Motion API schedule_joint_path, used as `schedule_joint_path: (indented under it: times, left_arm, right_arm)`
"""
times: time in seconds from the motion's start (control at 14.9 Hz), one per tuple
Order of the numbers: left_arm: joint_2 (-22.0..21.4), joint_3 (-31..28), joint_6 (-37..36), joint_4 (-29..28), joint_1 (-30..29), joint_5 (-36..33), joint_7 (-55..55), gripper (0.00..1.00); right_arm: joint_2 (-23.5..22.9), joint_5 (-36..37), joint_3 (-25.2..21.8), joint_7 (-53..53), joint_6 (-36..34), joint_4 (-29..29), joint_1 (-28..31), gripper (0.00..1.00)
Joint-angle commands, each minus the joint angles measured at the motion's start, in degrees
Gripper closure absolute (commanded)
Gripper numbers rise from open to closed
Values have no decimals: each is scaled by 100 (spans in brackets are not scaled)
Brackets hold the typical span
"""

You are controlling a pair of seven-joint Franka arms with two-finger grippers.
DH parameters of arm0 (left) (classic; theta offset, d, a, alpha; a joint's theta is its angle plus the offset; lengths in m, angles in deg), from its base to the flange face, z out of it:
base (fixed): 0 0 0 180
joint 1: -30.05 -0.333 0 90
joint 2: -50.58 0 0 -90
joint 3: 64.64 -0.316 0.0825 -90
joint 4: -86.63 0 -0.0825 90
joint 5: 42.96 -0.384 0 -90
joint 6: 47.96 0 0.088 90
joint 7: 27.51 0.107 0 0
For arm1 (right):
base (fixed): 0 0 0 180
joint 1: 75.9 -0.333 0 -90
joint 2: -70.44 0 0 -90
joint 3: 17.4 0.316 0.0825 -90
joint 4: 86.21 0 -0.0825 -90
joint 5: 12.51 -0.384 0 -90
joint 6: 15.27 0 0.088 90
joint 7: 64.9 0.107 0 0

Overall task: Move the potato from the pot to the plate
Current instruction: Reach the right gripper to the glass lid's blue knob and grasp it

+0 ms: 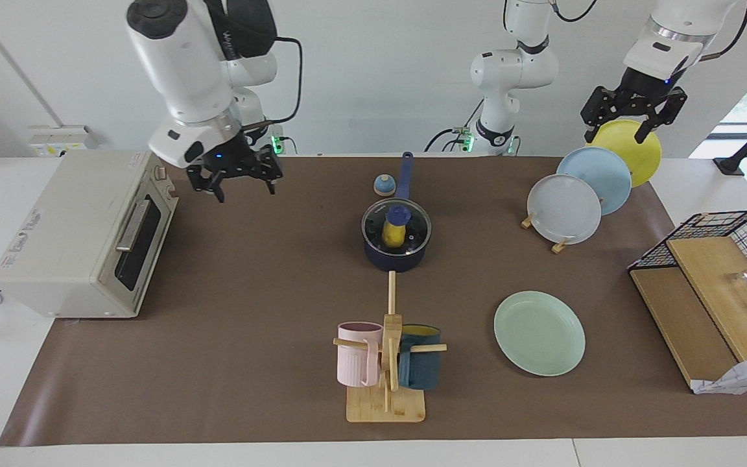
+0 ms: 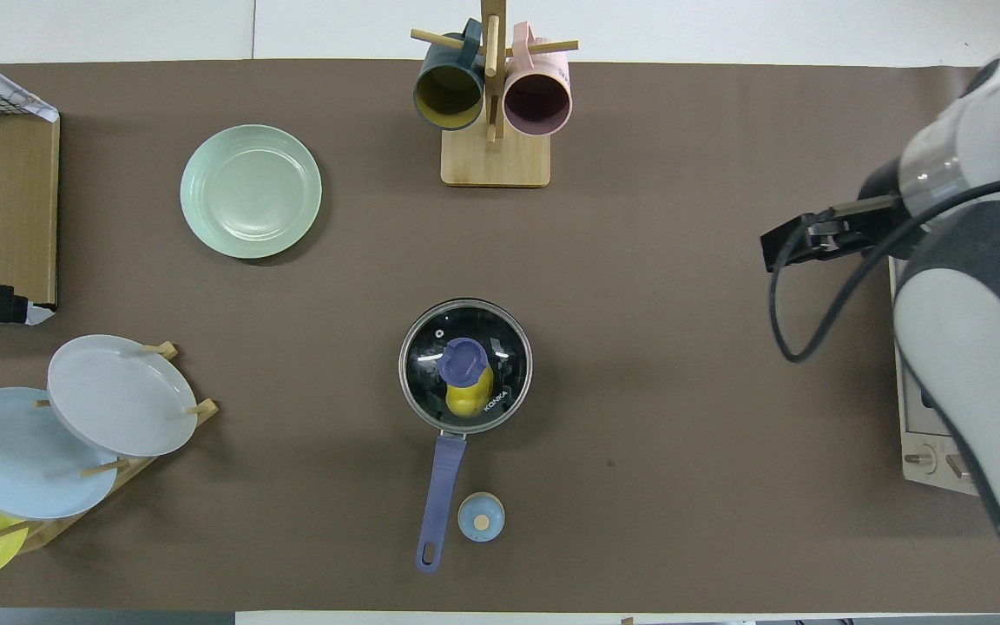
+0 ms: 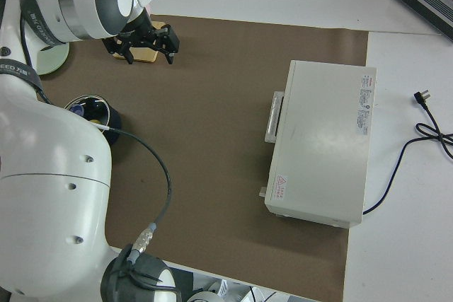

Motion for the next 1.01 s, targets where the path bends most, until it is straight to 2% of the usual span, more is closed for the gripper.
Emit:
schedule_joint_path:
  times: [0.0, 0.13, 0.4, 0.54, 0.74, 0.94]
  left_arm:
    - [-125, 24, -18, -146, 9, -11, -10, 0]
    - [-186, 25, -17, -199, -35, -3, 7, 0]
    - [-204, -19, 70, -295, -79, -3, 7, 0]
    - [-221, -19, 149, -330, -79, -3, 60, 0]
    - [-327, -19, 631, -637, -79, -12, 191, 0]
    - [-161, -19, 974, -638, -105, -3, 297, 0]
  right_arm:
    - [-584, 145, 73, 805, 271, -481, -725, 0]
    - [-821, 487, 82, 1578, 580, -481, -1211, 0]
    - [-839, 453, 91, 1940, 791, -385, -1606, 0]
    - [-944, 506, 91, 2406, 1177, -279, -1853, 0]
    - [-1111, 524, 91, 2687, 1609, -34, -2029, 0]
    - [-1059, 533, 91, 2733, 2170, 572, -2196, 0]
